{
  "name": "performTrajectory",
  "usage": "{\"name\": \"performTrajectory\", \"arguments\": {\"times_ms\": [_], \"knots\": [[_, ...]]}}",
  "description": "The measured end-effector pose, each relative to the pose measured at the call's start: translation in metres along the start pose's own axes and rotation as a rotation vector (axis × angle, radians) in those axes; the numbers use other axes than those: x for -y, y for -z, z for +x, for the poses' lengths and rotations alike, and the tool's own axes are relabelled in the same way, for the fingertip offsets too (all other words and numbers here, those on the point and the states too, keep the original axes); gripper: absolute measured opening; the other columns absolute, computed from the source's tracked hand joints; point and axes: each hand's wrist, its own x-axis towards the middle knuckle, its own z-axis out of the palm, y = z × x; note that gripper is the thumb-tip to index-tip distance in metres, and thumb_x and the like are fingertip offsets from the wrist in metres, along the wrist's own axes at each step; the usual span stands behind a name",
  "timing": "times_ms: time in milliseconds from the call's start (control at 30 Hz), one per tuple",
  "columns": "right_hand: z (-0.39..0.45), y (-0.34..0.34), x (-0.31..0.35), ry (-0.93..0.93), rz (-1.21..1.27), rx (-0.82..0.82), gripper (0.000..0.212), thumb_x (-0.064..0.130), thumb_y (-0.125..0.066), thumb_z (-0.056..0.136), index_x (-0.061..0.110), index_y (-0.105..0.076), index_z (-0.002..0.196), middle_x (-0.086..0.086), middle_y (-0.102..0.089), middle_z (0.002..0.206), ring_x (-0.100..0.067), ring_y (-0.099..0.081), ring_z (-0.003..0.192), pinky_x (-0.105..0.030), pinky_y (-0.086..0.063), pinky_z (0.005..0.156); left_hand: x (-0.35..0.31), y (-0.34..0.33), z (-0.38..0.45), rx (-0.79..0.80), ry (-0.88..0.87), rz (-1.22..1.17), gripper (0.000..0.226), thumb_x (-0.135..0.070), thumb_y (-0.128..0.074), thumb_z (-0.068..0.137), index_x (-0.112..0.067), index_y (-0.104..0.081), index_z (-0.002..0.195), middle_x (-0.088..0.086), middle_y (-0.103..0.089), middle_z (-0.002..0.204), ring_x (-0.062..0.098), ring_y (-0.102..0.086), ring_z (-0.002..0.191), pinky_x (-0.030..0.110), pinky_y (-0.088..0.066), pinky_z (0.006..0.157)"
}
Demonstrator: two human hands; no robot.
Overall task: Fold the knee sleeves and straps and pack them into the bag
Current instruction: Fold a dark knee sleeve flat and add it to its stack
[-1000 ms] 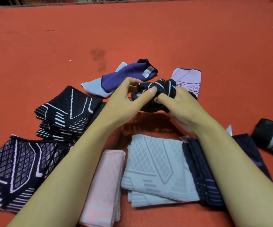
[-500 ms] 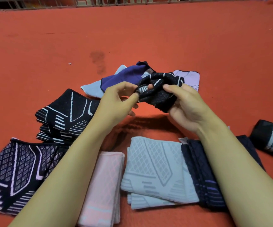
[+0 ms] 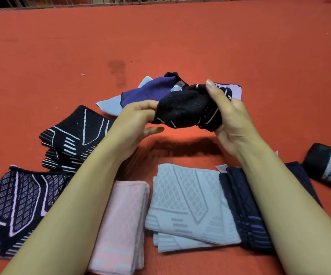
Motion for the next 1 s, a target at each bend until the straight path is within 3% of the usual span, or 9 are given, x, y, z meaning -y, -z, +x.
{"name": "performTrajectory", "arguments": {"times_ms": [67,167,267,400,533,600,767,933,1000], "knots": [[-0.001,-0.002,-0.002,0.044,-0.116,-0.041,0.041,0.061,-0.078,0.076,0.020,-0.078,0.085,0.000,-0.070,0.083,-0.017,-0.064,0.078,-0.036,-0.049,0.068,0.005,0.000,-0.001,0.048,-0.040,0.164,0.013,-0.013,-0.065,0.088,-0.016,-0.070,0.099,-0.002,-0.074,0.097,0.009,-0.069,0.089,0.027,-0.059,0.079],[-0.005,0.000,-0.003,0.133,-0.288,-0.034,0.033,0.046,-0.078,0.089,0.014,-0.073,0.080,-0.001,-0.063,0.069,-0.018,-0.058,0.061,-0.035,-0.047,0.060,0.014,-0.004,0.001,0.032,-0.178,0.441,0.026,-0.017,-0.082,0.083,-0.012,-0.066,0.103,-0.009,-0.072,0.095,0.004,-0.065,0.077,0.022,-0.054,0.074],[-0.006,0.001,-0.006,0.185,-0.477,-0.060,0.034,0.044,-0.073,0.094,0.015,-0.072,0.078,0.007,-0.062,0.062,-0.010,-0.056,0.056,-0.025,-0.046,0.058,0.015,-0.007,0.002,-0.127,-0.301,0.515,0.006,-0.012,-0.073,0.092,-0.014,-0.068,0.091,-0.011,-0.068,0.082,0.001,-0.055,0.064,0.017,-0.045,0.065],[-0.004,0.001,-0.004,0.185,-0.417,-0.150,0.032,0.041,-0.073,0.095,0.015,-0.068,0.075,0.009,-0.057,0.062,-0.005,-0.053,0.055,-0.022,-0.044,0.054,0.013,-0.004,0.006,-0.332,-0.344,0.429,0.023,-0.025,-0.063,0.103,-0.008,-0.065,0.087,-0.007,-0.065,0.075,0.009,-0.061,0.065,0.030,-0.052,0.065],[-0.003,0.001,0.002,0.085,-0.207,-0.219,0.030,0.044,-0.077,0.091,0.017,-0.072,0.078,0.006,-0.069,0.068,-0.017,-0.068,0.064,-0.041,-0.060,0.058,0.008,-0.008,0.006,-0.445,-0.267,0.175,0.013,-0.019,-0.058,0.106,-0.009,-0.057,0.097,0.011,-0.064,0.090,0.017,-0.071,0.063,0.030,-0.055,0.054],[-0.001,0.002,0.002,0.068,-0.186,-0.224,0.035,0.051,-0.077,0.087,0.017,-0.073,0.078,0.002,-0.072,0.074,-0.021,-0.071,0.070,-0.051,-0.062,0.066,0.011,-0.008,0.006,-0.474,-0.295,0.253,0.011,-0.015,-0.063,0.100,-0.015,-0.052,0.101,0.004,-0.064,0.095,0.013,-0.068,0.070,0.029,-0.056,0.061],[-0.002,0.003,-0.001,0.132,-0.316,-0.252,0.058,0.057,-0.066,0.093,0.000,-0.068,0.086,0.002,-0.062,0.074,-0.014,-0.060,0.068,-0.042,-0.057,0.069,0.009,-0.007,0.001,-0.491,-0.504,0.514,0.007,-0.016,-0.062,0.092,-0.010,-0.059,0.091,-0.008,-0.062,0.084,0.004,-0.056,0.074,0.023,-0.047,0.073],[0.001,-0.001,0.000,0.030,-0.232,-0.176,0.055,0.075,-0.061,0.076,0.023,-0.066,0.092,-0.004,-0.063,0.082,-0.025,-0.064,0.078,-0.060,-0.057,0.084,0.009,-0.007,0.005,-0.182,-0.330,0.390,0.077,-0.070,-0.040,0.101,0.000,-0.069,0.092,0.000,-0.062,0.085,0.012,-0.052,0.083,0.039,-0.047,0.082],[0.002,-0.001,-0.001,0.030,-0.207,-0.145,0.052,0.073,-0.062,0.076,0.023,-0.069,0.088,-0.004,-0.067,0.084,-0.024,-0.067,0.082,-0.054,-0.059,0.082,0.012,-0.010,0.004,-0.194,-0.354,0.460,0.077,-0.068,-0.049,0.098,0.005,-0.064,0.078,-0.002,-0.054,0.078,0.011,-0.046,0.076,0.043,-0.047,0.070]]}}
